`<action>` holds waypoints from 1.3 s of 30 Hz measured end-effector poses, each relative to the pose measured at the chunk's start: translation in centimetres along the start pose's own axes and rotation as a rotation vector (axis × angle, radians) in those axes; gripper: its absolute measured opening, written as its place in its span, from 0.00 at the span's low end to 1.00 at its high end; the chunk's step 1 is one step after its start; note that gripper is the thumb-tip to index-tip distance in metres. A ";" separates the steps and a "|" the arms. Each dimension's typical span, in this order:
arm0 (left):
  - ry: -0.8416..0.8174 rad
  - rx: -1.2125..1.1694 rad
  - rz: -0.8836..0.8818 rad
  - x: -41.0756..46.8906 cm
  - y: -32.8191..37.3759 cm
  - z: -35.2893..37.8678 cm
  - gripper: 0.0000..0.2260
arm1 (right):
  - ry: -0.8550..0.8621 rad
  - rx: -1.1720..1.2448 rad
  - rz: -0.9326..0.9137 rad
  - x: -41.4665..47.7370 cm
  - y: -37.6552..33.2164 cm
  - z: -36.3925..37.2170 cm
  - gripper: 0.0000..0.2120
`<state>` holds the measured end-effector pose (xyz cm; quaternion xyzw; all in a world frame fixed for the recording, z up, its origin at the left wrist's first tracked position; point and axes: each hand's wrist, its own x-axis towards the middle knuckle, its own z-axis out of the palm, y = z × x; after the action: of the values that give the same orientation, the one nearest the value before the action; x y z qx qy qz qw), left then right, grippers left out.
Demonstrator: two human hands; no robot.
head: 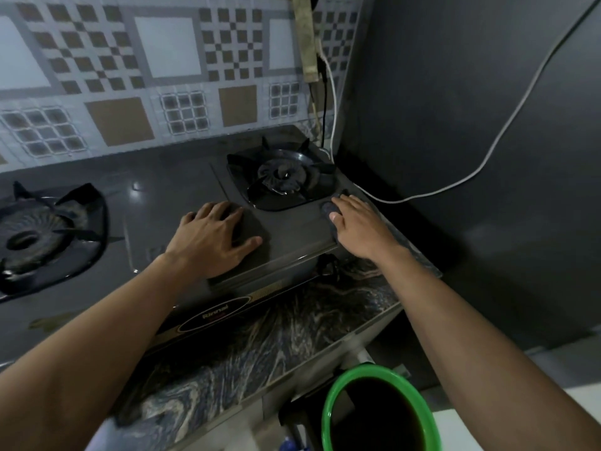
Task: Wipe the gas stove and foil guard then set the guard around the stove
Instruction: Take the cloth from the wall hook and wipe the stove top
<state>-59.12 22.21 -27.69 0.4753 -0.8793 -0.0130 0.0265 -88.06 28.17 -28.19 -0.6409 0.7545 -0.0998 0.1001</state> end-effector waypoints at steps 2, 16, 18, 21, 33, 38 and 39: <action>-0.017 -0.022 -0.021 0.2 -0.1 -0.4 0.39 | 0.002 0.016 0.020 0.6 0.9 -0.5 0.24; -0.378 -0.059 -0.227 2.7 -3.9 -3.0 0.62 | -0.026 0.404 0.174 7.2 5.6 -2.6 0.23; -0.390 -0.058 -0.219 2.7 -3.9 -3.1 0.61 | -0.044 0.476 0.186 8.6 5.9 -2.7 0.23; -0.381 -0.066 -0.222 2.5 -3.8 -3.0 0.61 | -0.070 0.587 0.170 10.9 6.1 -2.6 0.22; -0.299 -0.148 -0.211 2.9 -5.7 -2.6 0.44 | -0.194 0.706 0.057 20.6 5.1 -3.1 0.10; -0.314 -0.107 -0.275 3.4 -6.7 -3.2 0.48 | -0.168 0.637 0.071 23.0 3.8 -3.1 0.17; -0.315 -0.100 -0.271 3.4 -6.6 -3.1 0.48 | -0.155 0.613 0.078 23.7 3.6 -3.1 0.18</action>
<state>-55.25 15.75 -24.77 0.5794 -0.7989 -0.1341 -0.0895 -96.14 5.39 -26.76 -0.5573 0.7032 -0.2696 0.3497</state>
